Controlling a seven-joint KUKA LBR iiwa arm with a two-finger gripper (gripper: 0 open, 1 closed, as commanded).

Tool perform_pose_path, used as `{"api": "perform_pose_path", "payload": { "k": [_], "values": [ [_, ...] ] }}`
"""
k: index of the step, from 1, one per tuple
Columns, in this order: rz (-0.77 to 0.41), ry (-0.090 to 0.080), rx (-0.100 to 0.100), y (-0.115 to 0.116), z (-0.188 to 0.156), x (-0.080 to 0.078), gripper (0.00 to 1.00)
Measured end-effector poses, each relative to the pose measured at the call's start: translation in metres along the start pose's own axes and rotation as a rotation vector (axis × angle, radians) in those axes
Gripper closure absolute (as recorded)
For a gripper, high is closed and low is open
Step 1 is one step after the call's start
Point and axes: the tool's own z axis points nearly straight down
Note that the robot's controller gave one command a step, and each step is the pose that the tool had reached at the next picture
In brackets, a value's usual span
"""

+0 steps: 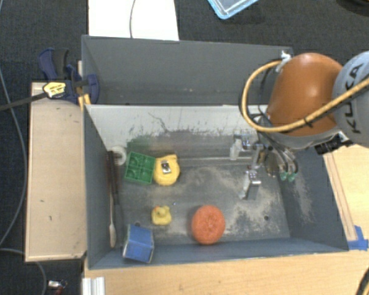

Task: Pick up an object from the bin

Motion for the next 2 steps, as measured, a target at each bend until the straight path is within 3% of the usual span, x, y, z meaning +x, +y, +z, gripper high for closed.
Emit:
{"api": "perform_pose_path", "payload": {
  "k": [1, 2],
  "values": [
    [0.0, -0.008, 0.0, 0.0, -0.005, -0.002, 0.0],
    [-0.102, -0.013, 0.0, 0.019, 0.052, 0.022, 0.0]
  ]
}}
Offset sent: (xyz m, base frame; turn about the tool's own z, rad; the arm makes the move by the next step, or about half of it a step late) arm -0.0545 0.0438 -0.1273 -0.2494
